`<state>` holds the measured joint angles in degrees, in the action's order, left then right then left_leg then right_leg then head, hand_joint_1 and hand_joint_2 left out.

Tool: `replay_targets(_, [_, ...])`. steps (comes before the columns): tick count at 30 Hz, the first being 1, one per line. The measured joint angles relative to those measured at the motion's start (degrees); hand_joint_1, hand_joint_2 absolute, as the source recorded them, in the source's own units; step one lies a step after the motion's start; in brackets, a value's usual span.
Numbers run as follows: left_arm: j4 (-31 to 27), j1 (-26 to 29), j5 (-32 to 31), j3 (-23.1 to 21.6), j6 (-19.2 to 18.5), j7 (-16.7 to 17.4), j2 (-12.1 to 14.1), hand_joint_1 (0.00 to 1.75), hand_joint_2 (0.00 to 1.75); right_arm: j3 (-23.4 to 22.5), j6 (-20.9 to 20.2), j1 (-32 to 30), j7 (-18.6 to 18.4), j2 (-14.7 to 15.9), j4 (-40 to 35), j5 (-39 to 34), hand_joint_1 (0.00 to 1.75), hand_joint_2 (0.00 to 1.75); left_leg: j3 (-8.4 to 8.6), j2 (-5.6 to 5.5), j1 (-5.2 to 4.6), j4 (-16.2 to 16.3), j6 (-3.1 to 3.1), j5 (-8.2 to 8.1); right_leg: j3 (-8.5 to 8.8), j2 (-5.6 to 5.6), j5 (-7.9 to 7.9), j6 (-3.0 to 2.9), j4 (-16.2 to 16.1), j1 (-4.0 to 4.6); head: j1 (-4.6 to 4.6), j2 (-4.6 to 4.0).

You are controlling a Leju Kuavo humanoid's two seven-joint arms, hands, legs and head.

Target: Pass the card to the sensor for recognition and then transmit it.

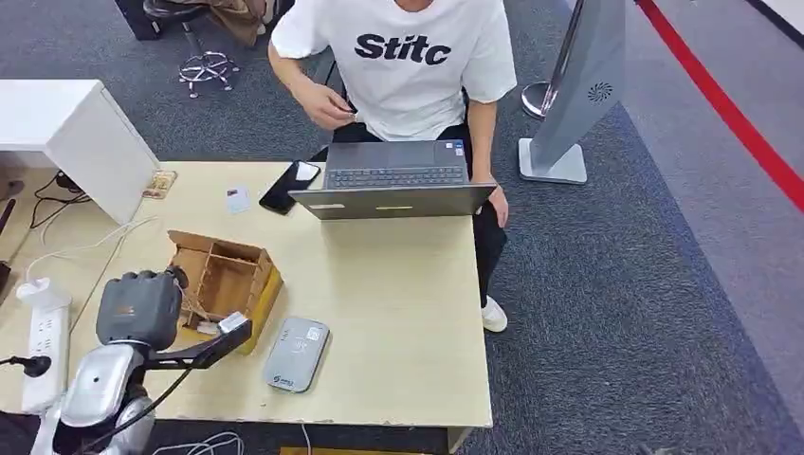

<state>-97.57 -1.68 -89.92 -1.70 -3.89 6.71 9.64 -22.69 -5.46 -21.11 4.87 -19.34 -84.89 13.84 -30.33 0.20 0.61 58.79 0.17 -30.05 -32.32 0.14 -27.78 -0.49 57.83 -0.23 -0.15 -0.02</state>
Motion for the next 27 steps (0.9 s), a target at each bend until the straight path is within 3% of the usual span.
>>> replay_targets(4, [-5.03,-4.14,1.51,3.19,-0.64,-4.37,-3.44,1.75,1.75,0.20,0.42,-0.59,-0.11,0.00,-0.11,-0.31,0.00,1.75,-0.03,-0.01,0.00,0.02,0.01,0.00,0.01,0.00,0.02,0.03,0.00,-0.01,0.04,0.00])
replay_targets(11, [-12.32,-7.67,4.13,7.06,-3.04,-5.70,-6.95,1.75,1.75,0.79,0.83,-1.89,-0.94,0.00,-1.49,-1.14,0.00,1.75,-0.03,-0.01,0.01,0.01,0.01,0.00,-0.02,0.00,0.01,0.02,0.00,0.00,0.00,0.00])
replay_targets(24, [-15.08,-7.65,5.31,10.03,-3.45,-6.25,-7.98,1.75,1.75,0.96,0.96,-2.31,-1.05,0.00,-1.97,-1.18,0.00,1.75,-0.02,0.01,0.01,0.01,-0.01,0.01,0.00,0.03,0.02,0.02,0.01,0.00,-0.02,0.00])
replay_targets(25, [-15.08,-7.65,5.38,10.08,-3.43,-6.29,-7.98,1.57,1.75,0.96,1.03,-2.30,-1.05,0.00,-1.97,-1.18,0.00,1.75,-0.02,0.01,0.01,0.01,-0.01,0.01,0.00,0.03,0.02,0.02,0.01,0.00,-0.02,0.00])
replay_targets(26, [-15.08,-7.64,5.42,10.14,-3.43,-6.33,-7.98,1.57,1.75,0.96,1.05,-2.30,-1.05,0.00,-1.97,-1.18,0.00,1.75,-0.02,0.01,0.01,0.01,0.00,0.01,0.00,0.03,0.02,0.02,0.01,0.00,-0.02,0.00])
replay_targets(27, [-15.08,-7.61,5.42,10.18,-3.43,-6.36,-7.98,0.00,1.75,0.96,1.11,-2.30,-1.05,0.00,-1.97,-1.20,0.00,1.75,-0.02,0.01,0.01,0.01,0.00,0.01,0.00,0.03,0.02,0.02,0.00,0.00,-0.02,0.00])
